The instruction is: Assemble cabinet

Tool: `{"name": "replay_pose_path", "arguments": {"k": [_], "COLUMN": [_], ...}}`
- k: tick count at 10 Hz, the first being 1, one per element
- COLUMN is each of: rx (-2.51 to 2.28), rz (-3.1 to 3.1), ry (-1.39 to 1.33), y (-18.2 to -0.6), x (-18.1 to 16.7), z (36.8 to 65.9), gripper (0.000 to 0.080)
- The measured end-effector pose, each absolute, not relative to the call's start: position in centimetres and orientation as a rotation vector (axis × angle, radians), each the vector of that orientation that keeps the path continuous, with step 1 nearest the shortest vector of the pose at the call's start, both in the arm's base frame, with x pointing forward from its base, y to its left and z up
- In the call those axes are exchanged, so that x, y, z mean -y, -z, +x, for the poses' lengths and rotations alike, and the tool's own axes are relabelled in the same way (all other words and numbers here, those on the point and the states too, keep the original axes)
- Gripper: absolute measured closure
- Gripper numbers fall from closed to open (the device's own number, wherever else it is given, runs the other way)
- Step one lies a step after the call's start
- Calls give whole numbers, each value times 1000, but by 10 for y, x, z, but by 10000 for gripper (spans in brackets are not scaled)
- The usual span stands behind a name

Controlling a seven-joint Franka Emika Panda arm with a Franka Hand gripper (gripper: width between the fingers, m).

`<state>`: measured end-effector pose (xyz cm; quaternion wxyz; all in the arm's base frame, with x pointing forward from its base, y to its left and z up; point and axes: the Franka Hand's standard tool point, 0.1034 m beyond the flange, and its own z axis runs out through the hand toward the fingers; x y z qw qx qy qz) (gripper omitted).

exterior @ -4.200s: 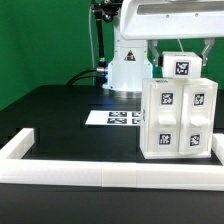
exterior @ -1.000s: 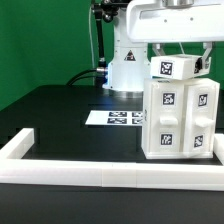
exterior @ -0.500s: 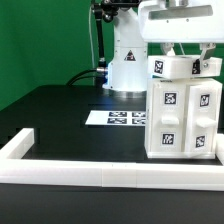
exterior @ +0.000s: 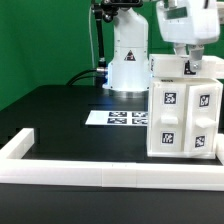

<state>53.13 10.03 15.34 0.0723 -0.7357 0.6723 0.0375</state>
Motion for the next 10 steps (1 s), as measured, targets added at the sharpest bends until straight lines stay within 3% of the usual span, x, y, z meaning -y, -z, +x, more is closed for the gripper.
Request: {"name": "replay_pose_path", "arguments": {"k": [6, 7, 9, 10], "rx": [-2316, -2316, -2256, -2227], "rz": [-1817, -1818, -1892, -1894], "ry": [-136, -137, -156, -167], "y": [-154, -153, -157, -168], "x": [-106, -106, -107, -108], "z": [536, 536, 534, 534], "gripper": [248, 171, 156, 151]}}
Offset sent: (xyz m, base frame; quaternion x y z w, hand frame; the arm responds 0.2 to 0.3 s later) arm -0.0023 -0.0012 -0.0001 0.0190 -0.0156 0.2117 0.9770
